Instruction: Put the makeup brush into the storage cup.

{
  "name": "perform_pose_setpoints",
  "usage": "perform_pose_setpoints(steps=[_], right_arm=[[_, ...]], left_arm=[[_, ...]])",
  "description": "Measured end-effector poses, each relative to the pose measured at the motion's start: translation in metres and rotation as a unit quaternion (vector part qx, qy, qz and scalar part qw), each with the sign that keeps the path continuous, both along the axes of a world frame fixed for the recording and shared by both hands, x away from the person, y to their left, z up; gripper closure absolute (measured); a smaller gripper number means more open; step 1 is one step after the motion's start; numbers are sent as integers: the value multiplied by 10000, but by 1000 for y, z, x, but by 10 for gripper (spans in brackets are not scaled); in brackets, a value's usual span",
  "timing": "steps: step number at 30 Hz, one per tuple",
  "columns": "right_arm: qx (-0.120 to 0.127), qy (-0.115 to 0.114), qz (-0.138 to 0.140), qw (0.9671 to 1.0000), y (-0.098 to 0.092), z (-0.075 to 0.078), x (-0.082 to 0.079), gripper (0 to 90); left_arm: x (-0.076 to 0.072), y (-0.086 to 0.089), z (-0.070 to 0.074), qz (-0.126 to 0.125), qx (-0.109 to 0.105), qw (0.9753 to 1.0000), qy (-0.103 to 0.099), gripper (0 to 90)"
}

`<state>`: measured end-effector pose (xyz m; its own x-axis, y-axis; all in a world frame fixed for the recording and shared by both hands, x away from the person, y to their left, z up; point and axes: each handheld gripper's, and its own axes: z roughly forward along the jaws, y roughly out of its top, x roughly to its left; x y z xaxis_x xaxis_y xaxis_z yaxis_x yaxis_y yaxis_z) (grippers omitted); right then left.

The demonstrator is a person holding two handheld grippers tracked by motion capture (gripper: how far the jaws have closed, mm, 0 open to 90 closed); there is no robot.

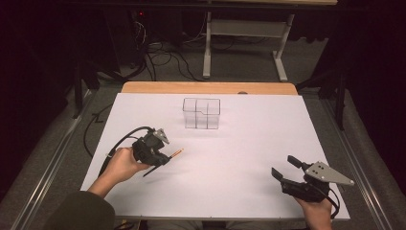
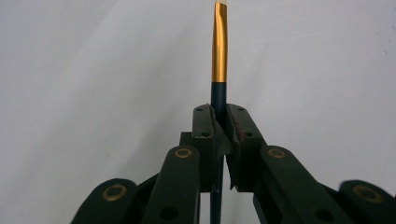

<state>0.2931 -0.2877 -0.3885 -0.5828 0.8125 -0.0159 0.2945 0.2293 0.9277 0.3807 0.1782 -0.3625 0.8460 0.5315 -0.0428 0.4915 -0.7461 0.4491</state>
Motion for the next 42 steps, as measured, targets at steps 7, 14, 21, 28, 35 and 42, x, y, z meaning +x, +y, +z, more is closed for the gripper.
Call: perform_pose_setpoints(steps=[7, 14, 21, 28, 35, 42], right_arm=[[-8, -5, 17, 10000, 0, 0, 0, 278], [-1, 3, 18, 10000, 0, 0, 1, 278], [-5, 22, 52, 10000, 2, -1, 4, 278], [31, -3, 63, 10000, 2, 0, 6, 278], [83, 15, 20, 10000, 0, 0, 10, 278], [54, 83, 13, 10000, 1, -2, 12, 278]], left_arm=[[0, 7, 8, 114, -375, 9992, -121, 822], [0, 12, 14, 232, -682, 9969, -315, 822], [2, 9, 21, 288, -865, 9948, -453, 822], [6, 8, 26, 399, -1158, 9909, -568, 822], [11, 11, 28, 544, -1377, 9868, -649, 822], [15, 13, 31, 740, -1560, 9818, -789, 821]])
